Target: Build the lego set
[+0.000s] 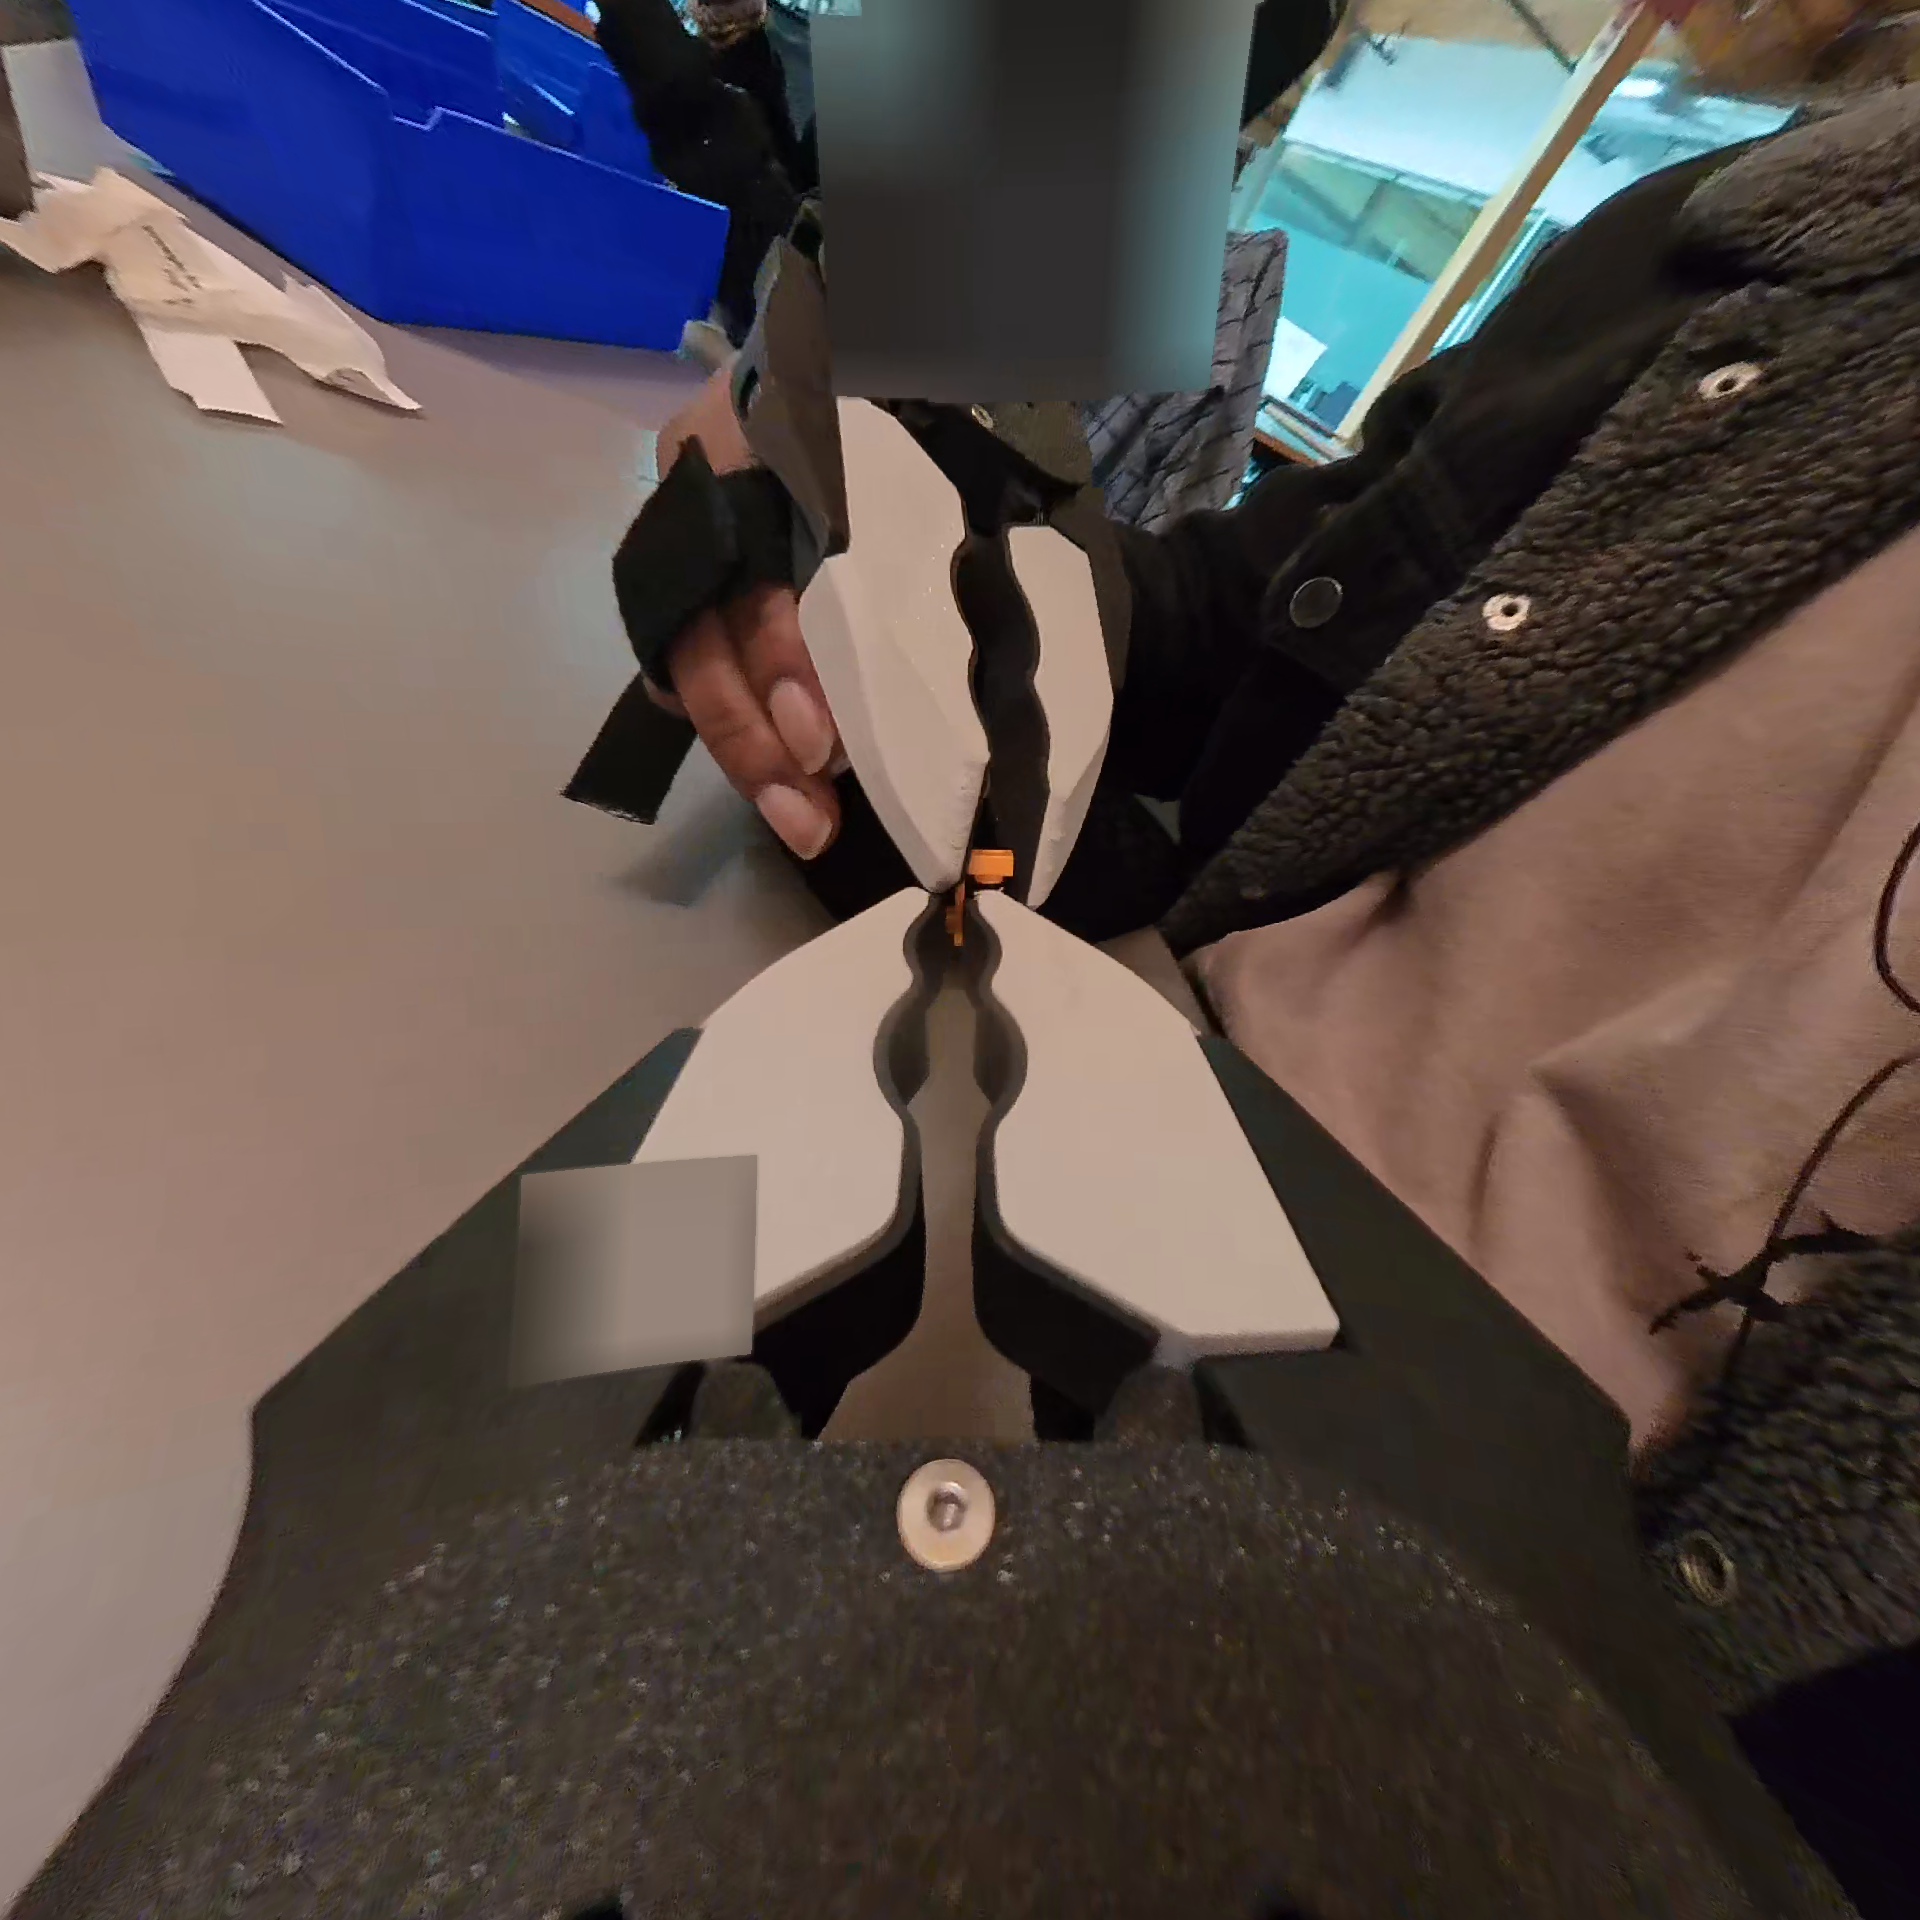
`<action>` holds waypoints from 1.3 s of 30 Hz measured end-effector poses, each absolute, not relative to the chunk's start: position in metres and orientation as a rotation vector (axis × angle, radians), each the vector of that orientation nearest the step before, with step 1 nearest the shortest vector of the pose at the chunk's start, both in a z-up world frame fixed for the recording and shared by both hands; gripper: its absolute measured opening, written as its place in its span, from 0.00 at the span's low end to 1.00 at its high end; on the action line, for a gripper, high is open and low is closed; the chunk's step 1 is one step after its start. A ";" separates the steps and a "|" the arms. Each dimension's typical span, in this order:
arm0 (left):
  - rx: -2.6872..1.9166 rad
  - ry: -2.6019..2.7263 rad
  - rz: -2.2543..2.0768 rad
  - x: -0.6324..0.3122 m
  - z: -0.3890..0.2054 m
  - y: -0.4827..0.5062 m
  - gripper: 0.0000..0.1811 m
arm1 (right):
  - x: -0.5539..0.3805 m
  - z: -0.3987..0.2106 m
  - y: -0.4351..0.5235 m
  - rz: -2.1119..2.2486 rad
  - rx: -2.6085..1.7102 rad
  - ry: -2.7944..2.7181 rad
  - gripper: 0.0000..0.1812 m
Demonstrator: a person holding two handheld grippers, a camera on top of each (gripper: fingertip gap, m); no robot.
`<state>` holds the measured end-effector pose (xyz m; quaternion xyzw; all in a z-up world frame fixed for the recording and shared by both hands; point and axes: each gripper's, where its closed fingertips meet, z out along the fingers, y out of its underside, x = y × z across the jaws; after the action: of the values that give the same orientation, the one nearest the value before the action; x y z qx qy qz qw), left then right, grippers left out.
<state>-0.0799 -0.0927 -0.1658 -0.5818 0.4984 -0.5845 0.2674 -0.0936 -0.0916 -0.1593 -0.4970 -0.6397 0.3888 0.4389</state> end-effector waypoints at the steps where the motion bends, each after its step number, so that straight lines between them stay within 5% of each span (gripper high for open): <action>1: -1.569 1.337 -1.595 -0.080 -0.165 -0.093 0.02 | -0.094 -0.159 -0.092 0.951 -1.232 -1.592 0.06; 24: -1.889 0.708 -1.599 -0.082 -0.164 -0.029 0.07 | -0.094 -0.169 -0.019 -0.083 -1.181 -1.479 0.06; 39: -1.979 0.950 -1.693 -0.087 -0.178 -0.054 0.02 | -0.093 -0.184 -0.051 0.297 -1.230 -1.662 0.07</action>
<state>-0.0871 -0.0537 -0.1784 -0.7018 0.3369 -0.6002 0.1838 -0.0931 -0.0506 -0.1836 -0.5090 -0.6879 0.1227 0.5026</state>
